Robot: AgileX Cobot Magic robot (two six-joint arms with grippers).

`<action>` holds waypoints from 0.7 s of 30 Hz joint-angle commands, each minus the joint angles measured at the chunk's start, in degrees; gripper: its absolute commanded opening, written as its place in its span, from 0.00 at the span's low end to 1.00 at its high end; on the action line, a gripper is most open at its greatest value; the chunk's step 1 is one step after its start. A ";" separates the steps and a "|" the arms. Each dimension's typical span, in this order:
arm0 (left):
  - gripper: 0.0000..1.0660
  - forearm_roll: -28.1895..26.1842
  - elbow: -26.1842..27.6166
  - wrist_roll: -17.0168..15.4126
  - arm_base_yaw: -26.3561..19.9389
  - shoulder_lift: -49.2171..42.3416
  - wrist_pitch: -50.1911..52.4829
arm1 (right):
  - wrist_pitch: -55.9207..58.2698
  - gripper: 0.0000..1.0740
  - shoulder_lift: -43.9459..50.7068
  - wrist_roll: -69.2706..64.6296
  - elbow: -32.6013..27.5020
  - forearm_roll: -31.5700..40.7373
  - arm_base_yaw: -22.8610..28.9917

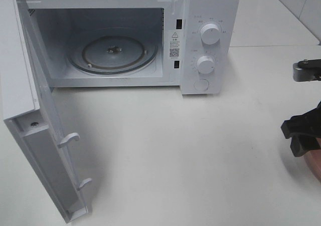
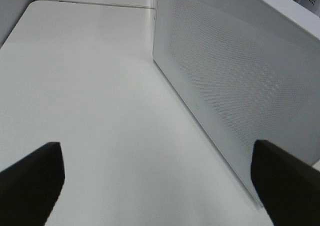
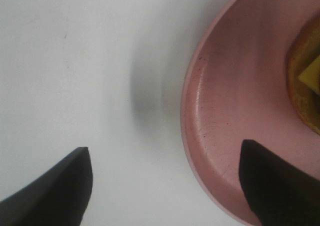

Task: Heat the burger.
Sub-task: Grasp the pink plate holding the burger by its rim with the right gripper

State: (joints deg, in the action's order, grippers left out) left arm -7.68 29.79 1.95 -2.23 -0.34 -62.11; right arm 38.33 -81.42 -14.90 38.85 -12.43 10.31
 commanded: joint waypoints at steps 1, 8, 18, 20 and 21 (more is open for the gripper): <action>0.87 -0.34 -0.17 0.11 -0.23 -0.86 0.92 | -1.38 0.70 0.69 0.52 -0.11 -0.52 -1.78; 0.87 -0.34 -0.17 0.11 -0.23 -0.86 0.92 | -3.15 0.70 -0.80 0.00 -0.11 -1.43 -4.70; 0.87 -0.34 -0.17 0.11 -0.23 -0.86 0.92 | -6.19 0.70 -7.45 -2.35 -0.11 -2.12 -4.93; 0.87 -0.34 -0.17 0.11 -0.23 -0.86 0.92 | -7.16 0.70 -8.65 -2.69 -0.11 -2.12 -4.93; 0.87 -0.34 -0.17 0.11 -0.23 -0.86 0.92 | -7.73 0.70 -9.22 -2.69 -0.11 -2.12 -4.93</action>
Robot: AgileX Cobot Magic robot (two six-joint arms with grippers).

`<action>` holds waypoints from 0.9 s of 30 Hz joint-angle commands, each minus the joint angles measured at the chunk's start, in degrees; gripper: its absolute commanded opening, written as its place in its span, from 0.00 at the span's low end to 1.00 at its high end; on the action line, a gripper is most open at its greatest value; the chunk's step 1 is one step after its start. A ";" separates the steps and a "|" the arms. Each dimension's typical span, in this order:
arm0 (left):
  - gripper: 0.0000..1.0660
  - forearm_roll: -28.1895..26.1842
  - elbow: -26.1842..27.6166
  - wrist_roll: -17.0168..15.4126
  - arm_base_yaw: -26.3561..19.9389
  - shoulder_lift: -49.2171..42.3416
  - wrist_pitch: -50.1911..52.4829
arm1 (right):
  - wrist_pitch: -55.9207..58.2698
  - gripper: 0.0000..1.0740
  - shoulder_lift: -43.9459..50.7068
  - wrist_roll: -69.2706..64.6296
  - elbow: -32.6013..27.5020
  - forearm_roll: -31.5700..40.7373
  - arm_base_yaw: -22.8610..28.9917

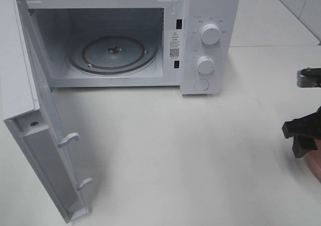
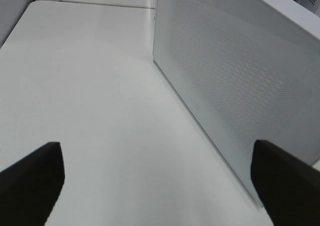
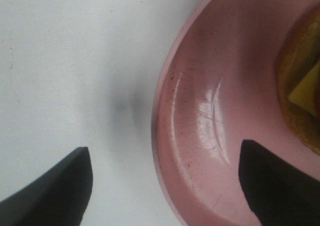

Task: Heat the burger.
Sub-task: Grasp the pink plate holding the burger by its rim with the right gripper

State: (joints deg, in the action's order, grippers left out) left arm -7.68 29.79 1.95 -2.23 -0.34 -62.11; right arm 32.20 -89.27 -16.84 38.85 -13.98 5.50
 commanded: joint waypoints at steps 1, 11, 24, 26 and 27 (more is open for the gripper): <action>0.87 -0.34 -0.17 0.11 -0.23 -0.86 0.92 | -1.60 0.70 -1.38 -0.74 -0.11 -0.57 -0.11; 0.87 -0.34 -0.17 0.11 -0.23 -0.86 0.92 | -4.64 0.70 -6.30 -3.55 -0.11 -2.29 -0.11; 0.87 -0.34 -0.17 0.11 -0.23 -0.86 0.92 | -6.02 0.69 -9.85 -5.10 -0.11 -3.21 -0.11; 0.87 -0.34 -0.17 0.11 -0.23 -0.86 0.92 | -6.02 0.65 -10.31 -5.21 -0.11 -3.21 -0.11; 0.87 -0.34 -0.17 0.11 -0.23 -0.86 0.92 | -6.02 0.65 -10.31 -5.21 -0.11 -3.21 -0.11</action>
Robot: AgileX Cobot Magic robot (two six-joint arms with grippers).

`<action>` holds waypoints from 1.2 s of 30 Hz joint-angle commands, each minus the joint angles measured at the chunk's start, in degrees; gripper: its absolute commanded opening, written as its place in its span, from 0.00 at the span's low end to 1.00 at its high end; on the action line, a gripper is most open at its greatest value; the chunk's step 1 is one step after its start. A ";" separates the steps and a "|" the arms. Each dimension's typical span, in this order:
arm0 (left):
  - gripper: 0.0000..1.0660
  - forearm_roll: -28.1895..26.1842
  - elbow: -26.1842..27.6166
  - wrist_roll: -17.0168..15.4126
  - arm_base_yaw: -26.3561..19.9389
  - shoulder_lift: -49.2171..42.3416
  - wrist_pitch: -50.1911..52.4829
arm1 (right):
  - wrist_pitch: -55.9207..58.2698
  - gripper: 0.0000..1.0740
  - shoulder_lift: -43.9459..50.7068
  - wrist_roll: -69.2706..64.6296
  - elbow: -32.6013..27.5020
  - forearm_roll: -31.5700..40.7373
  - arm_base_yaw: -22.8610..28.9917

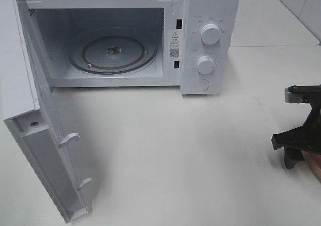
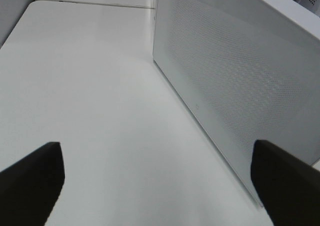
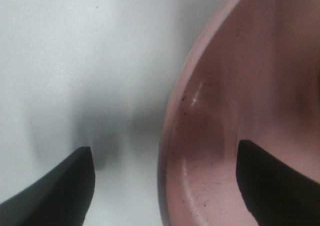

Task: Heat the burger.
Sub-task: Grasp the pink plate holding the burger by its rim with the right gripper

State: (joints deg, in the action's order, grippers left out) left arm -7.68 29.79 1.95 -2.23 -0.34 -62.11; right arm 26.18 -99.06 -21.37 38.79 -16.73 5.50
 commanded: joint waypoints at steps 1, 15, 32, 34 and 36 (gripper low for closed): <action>0.87 -0.34 -0.17 0.11 -0.23 -0.86 0.92 | 0.00 0.61 -0.52 -0.74 -0.06 -0.46 -0.11; 0.87 -0.34 -0.17 0.11 -0.23 -0.86 0.92 | 0.00 0.05 -0.52 -0.86 -0.06 -0.80 -0.11; 0.87 -0.34 -0.17 0.11 -0.23 -0.86 0.92 | 0.40 0.00 0.00 -1.03 -0.06 -1.66 0.00; 0.87 -0.34 -0.17 0.11 -0.23 -0.86 0.92 | 1.32 0.00 0.34 -2.01 0.00 -2.92 1.43; 0.87 -0.34 -0.17 0.11 -0.23 -0.86 0.92 | 2.01 0.00 0.34 -3.27 0.00 -4.07 2.41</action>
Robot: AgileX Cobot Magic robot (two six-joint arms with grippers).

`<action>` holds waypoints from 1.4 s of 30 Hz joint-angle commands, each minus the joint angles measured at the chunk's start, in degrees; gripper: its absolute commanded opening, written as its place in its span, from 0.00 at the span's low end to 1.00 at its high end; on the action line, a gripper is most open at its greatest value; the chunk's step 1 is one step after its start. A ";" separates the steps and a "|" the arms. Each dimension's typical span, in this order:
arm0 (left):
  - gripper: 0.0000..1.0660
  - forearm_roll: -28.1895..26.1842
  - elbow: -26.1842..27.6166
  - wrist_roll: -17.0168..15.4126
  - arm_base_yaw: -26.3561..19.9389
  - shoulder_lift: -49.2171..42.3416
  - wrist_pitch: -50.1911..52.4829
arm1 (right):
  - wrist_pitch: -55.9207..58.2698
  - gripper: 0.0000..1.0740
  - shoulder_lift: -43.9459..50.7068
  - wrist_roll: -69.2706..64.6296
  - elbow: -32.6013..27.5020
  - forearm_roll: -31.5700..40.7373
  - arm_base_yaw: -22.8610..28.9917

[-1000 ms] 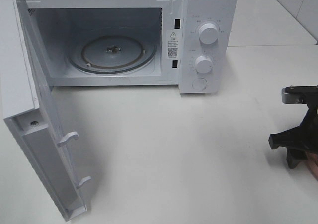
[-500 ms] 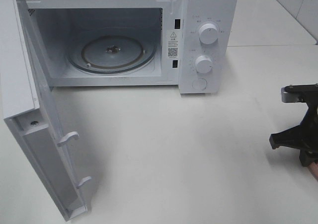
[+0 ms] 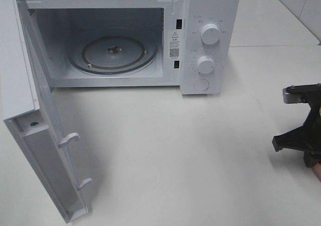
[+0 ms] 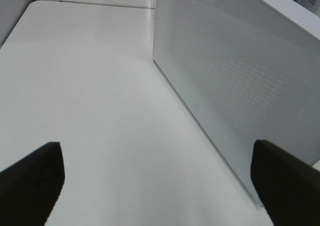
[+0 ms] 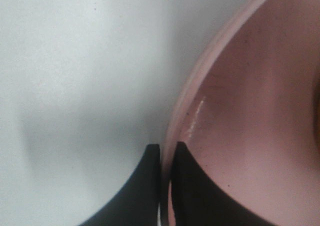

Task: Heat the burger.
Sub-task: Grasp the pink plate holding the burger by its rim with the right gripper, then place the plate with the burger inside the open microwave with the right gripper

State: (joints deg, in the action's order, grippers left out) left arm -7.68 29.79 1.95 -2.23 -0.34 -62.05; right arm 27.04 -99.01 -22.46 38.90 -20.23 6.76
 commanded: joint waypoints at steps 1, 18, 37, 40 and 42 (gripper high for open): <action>0.87 -0.34 -0.17 0.11 -0.23 -0.86 0.86 | 1.15 0.00 0.29 -2.18 -0.11 -0.57 1.15; 0.87 -0.34 -0.17 0.11 -0.23 -0.86 0.86 | 8.82 0.00 0.29 -16.56 -0.11 -14.67 9.05; 0.87 -0.34 -0.17 0.11 -0.23 -0.86 0.86 | 16.33 0.00 0.29 -21.43 -0.11 -21.31 16.67; 0.87 -0.34 -0.17 0.11 -0.23 -0.86 0.86 | 17.82 0.00 0.29 -22.17 -0.11 -22.35 18.16; 0.87 -0.34 -0.17 0.11 -0.23 -0.86 0.86 | 18.16 0.00 0.29 -22.17 -0.11 -22.57 18.62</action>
State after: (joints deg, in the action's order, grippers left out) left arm -7.68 29.79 1.95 -2.23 -0.34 -62.05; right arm 41.60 -99.01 -43.72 38.79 -39.65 24.18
